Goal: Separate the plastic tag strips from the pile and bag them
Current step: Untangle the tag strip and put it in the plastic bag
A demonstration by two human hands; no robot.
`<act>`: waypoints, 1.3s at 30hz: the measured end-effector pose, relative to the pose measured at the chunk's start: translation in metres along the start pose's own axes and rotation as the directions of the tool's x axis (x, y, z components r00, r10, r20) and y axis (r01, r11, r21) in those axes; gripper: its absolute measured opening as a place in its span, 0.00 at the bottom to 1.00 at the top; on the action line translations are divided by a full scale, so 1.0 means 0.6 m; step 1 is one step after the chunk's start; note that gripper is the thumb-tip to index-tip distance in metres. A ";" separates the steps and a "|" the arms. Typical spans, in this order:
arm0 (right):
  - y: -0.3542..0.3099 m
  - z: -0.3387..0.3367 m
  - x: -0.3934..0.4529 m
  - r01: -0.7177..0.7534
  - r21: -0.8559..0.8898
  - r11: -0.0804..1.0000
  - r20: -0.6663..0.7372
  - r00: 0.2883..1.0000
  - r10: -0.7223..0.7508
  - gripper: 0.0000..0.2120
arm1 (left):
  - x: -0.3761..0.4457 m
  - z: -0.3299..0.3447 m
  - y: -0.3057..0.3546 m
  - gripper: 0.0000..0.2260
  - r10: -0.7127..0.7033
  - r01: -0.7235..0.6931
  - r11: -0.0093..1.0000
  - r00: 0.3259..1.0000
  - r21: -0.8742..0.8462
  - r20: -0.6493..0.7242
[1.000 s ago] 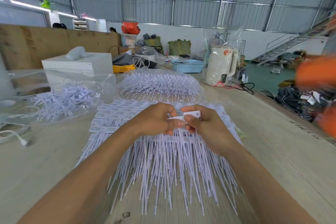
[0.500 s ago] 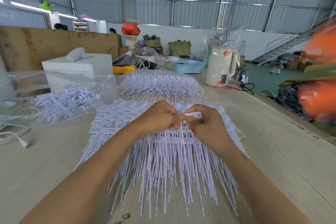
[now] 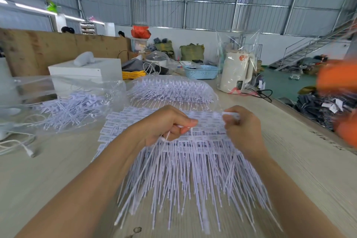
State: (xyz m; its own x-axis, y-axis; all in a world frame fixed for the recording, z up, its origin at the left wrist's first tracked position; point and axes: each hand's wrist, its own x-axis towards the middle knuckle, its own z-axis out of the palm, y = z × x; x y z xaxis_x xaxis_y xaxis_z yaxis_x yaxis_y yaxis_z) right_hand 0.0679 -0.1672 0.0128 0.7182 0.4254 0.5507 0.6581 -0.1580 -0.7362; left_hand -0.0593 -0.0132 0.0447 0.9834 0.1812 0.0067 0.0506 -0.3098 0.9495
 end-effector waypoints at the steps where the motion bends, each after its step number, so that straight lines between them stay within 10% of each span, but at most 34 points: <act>1: 0.002 -0.010 0.002 -0.096 0.140 0.985 0.028 0.995 0.093 0.05 | 0.001 -0.004 -0.003 0.19 -0.001 0.002 0.999 1.000 0.048 -0.026; 7: -0.025 -0.014 -0.004 -0.414 0.553 0.723 0.425 0.886 0.183 0.04 | 0.003 0.002 -0.019 0.11 -0.033 0.040 0.966 0.999 0.255 -0.030; 16: -0.044 0.033 -0.031 -0.311 0.350 0.883 0.505 0.857 0.102 0.06 | 0.002 0.019 -0.015 0.05 0.012 -0.016 0.799 1.000 0.601 0.010; 21: -0.044 0.036 -0.028 -0.245 0.344 0.906 0.429 0.900 0.080 0.06 | 0.005 0.014 -0.020 0.22 0.086 -0.008 0.849 0.989 0.529 -0.123; 26: -0.037 0.025 -0.021 -0.192 0.439 0.877 0.332 0.942 0.041 0.09 | 0.006 0.005 -0.025 0.06 0.089 -0.041 0.913 0.991 0.406 -0.101; 39: -0.040 0.034 -0.024 -0.033 0.106 0.994 0.299 0.954 0.000 0.06 | 0.011 0.016 -0.016 0.12 0.102 -0.088 0.993 0.974 0.078 -0.200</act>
State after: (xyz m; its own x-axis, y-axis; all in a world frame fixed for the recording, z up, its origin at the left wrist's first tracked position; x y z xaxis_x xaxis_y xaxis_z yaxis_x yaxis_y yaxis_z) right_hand 0.0369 -0.1516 0.0147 0.6177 0.6721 0.4082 0.6065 -0.0768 -0.7913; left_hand -0.0515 -0.0182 0.0325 0.9287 0.3316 0.1663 -0.0227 -0.3967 0.9177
